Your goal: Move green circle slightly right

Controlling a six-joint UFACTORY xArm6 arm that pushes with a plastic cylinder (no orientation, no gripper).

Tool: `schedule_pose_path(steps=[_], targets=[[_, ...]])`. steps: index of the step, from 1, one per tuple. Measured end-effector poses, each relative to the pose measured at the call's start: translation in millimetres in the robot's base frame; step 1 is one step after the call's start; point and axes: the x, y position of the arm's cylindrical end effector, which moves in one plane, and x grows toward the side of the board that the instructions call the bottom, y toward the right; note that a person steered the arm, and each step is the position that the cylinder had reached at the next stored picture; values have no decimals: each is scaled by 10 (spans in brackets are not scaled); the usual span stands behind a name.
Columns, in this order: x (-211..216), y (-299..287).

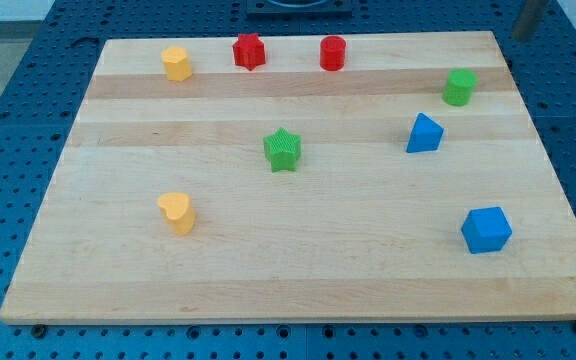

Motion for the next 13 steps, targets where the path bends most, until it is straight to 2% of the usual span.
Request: schedule_pose_path(steps=[5, 13], targets=[[157, -575], [237, -1064]])
